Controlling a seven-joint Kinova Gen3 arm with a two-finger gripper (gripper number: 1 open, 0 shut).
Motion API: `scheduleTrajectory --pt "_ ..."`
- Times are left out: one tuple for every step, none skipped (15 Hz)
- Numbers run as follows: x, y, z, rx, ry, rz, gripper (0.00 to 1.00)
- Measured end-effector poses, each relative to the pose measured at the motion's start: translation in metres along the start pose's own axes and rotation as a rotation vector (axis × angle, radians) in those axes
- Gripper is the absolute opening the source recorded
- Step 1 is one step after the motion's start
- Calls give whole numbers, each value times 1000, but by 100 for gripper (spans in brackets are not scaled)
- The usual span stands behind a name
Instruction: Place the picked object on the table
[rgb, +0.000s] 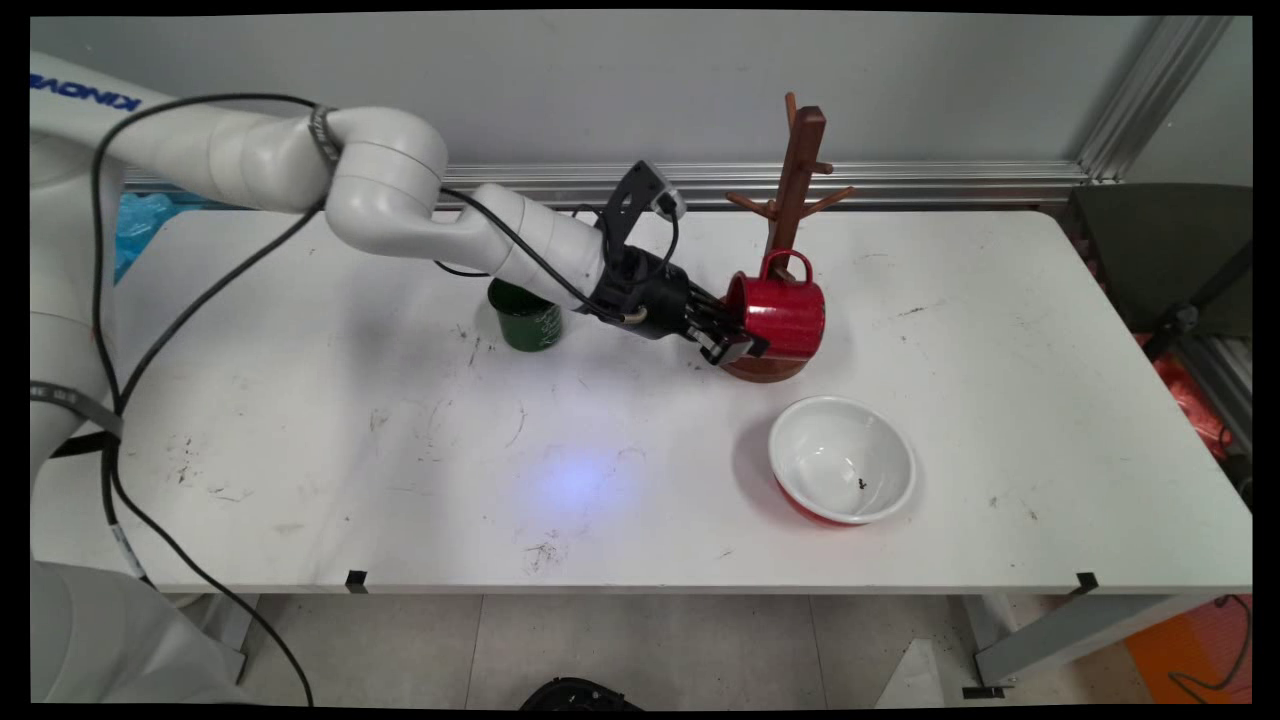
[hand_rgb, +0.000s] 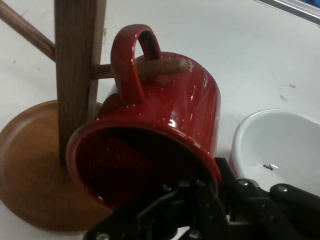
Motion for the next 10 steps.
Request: scheduleTrajectory --pt "2 3 -6 3 -7 -5 0" --pt "4 6 -11 5 -13 -7 0" --pt "5 9 -15 5 -21 -9 0" --pt "6 12 -21 6 -30 -9 0" --pt "7 15 -26 4 -40 -10 0" --pt "8 17 -30 3 -46 -10 0" --pt "9 20 -35 1 -56 -9 0" --pt "11 24 -40 -4 -66 -7 0" --pt "12 27 -45 -8 -75 -4 0" --pt "14 29 -49 -12 -81 -3 0"
